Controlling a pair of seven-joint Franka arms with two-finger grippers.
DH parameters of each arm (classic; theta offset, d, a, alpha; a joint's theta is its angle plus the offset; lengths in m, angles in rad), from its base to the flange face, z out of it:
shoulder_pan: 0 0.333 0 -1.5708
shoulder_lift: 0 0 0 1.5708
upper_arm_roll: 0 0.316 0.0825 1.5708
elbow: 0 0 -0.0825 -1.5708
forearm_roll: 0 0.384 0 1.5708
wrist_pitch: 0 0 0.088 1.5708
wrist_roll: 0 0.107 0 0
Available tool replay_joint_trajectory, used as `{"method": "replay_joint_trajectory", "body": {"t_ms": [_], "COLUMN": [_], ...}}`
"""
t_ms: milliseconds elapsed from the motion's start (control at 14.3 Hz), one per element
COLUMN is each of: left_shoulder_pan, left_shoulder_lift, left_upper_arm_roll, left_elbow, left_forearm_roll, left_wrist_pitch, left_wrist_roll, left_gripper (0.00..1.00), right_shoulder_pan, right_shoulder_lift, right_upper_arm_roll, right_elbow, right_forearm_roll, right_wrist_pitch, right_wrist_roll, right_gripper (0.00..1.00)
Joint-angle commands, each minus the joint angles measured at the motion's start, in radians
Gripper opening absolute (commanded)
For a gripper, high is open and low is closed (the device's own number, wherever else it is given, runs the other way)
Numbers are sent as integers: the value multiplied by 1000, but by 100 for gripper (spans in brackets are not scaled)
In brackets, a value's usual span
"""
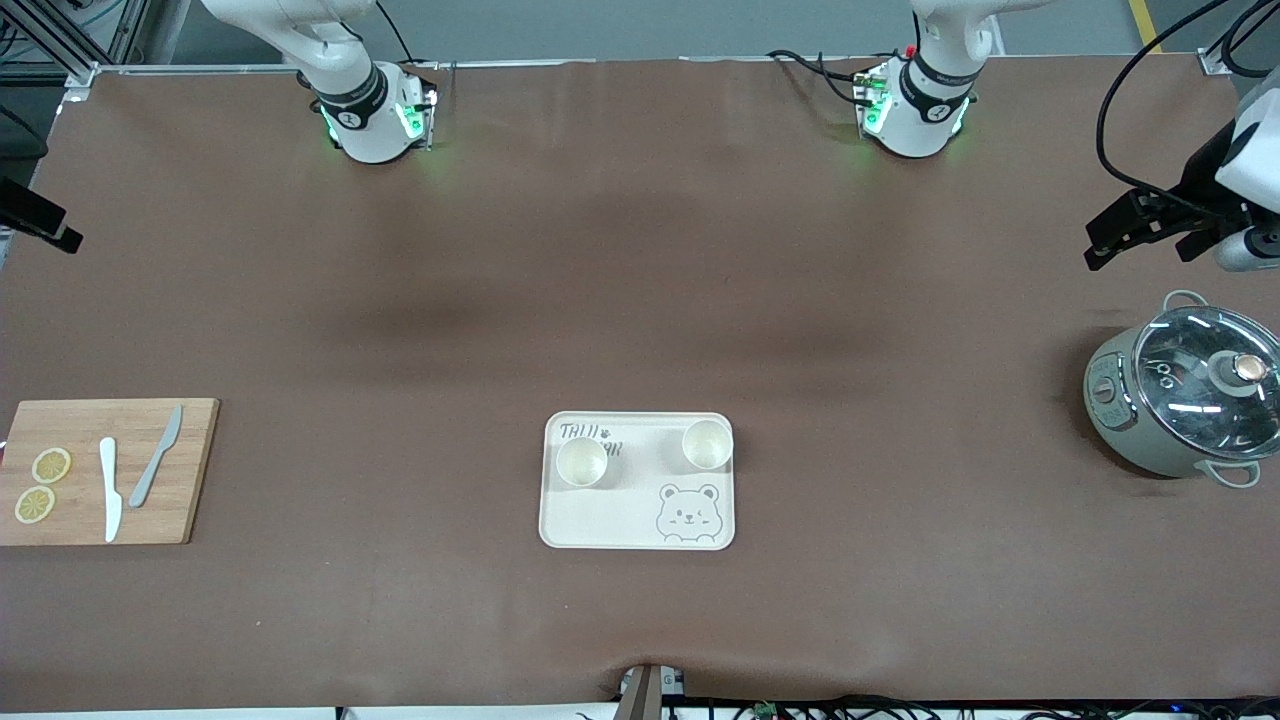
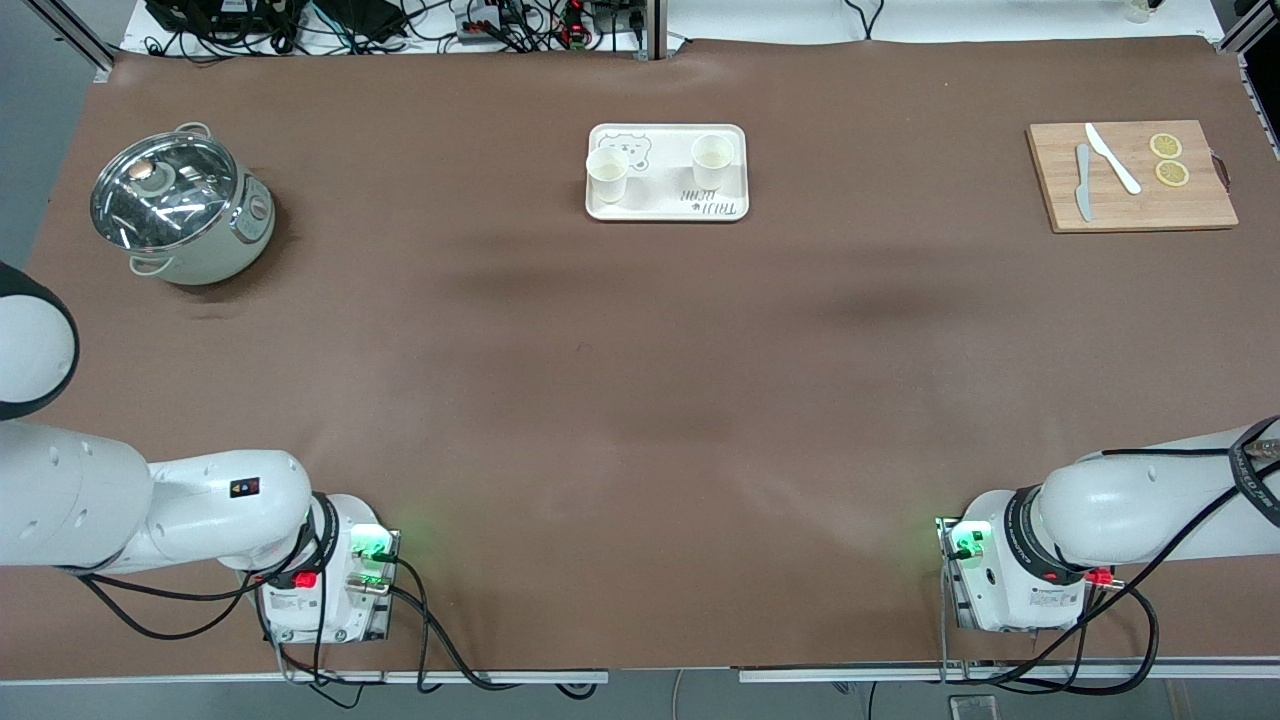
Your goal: Place white IKEA cup upright on tray with both arms
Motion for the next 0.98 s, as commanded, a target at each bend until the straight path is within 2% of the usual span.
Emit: {"method": "replay_joint_trajectory", "body": {"t_ms": [0, 911], "left_shoulder_pan": [7, 2], "left_shoulder_lift": [11, 25], "left_upper_arm_roll": [-1, -3], "left_elbow": [22, 23], "left_forearm_roll": [-2, -2], "left_wrist_pitch": [-7, -10], "left_wrist_roll": [15, 12], "left_gripper": [100, 100], "right_shoulder_pan": [2, 11], "right_shoulder_lift": [8, -6], "right_upper_arm_roll": [5, 16], "right_elbow": [20, 20], "right_forearm_roll": [-18, -14], "right_wrist_pitch": [-11, -43], "right_wrist_roll": [29, 29], "right_gripper": [100, 100]}}
